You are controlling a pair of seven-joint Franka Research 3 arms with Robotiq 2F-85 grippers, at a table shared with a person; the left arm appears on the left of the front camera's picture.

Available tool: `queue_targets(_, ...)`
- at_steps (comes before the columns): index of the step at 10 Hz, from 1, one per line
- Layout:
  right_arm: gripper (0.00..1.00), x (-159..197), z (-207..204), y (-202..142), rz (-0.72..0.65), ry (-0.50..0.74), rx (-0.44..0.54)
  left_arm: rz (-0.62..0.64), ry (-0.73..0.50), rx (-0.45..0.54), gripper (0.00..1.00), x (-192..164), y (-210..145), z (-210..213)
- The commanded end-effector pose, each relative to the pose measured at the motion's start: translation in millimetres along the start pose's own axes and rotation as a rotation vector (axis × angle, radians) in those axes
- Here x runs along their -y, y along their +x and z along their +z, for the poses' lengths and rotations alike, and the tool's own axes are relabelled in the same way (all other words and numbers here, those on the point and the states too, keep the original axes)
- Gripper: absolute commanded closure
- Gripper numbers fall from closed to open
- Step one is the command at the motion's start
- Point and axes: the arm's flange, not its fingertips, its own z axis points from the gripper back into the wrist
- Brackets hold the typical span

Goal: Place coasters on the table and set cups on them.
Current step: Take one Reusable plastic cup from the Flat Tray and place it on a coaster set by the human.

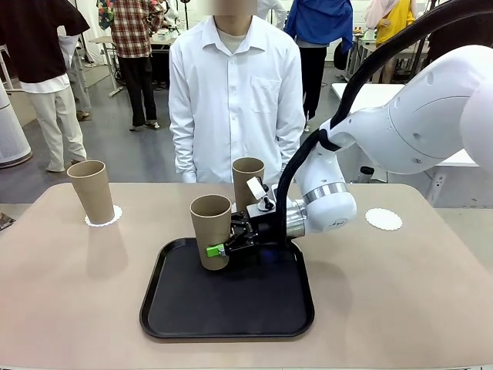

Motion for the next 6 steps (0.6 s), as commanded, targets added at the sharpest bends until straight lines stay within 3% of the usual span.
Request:
queue_targets(1, 1.0, 1.2, 2.0, -1.3, 0.003, -0.015, -0.027, -0.001, 0.005, 0.005, 0.0, 2.2, -1.4, 0.8)
queue_targets(2, 1.0, -5.4, 7.6, 8.5, -0.006, -0.057, -0.012, -0.001, 0.005, 0.005, 0.0, 2.2, -1.4, 0.8)
queue_targets(3, 0.33, -19.7, 15.1, 28.0, -0.065, -0.096, -0.028, -0.001, 0.005, 0.005, 0.0, 2.2, -1.4, 0.8)
queue_targets(4, 0.33, -40.8, 27.0, 57.6, -0.102, -0.127, -0.034, -0.001, 0.005, 0.005, 0.0, 2.2, -1.4, 0.8)
queue_targets(6, 0.33, -83.2, 59.3, 132.7, -0.015, -0.214, -0.037, -0.001, 0.005, 0.005, 0.0, 2.2, -1.4, 0.8)
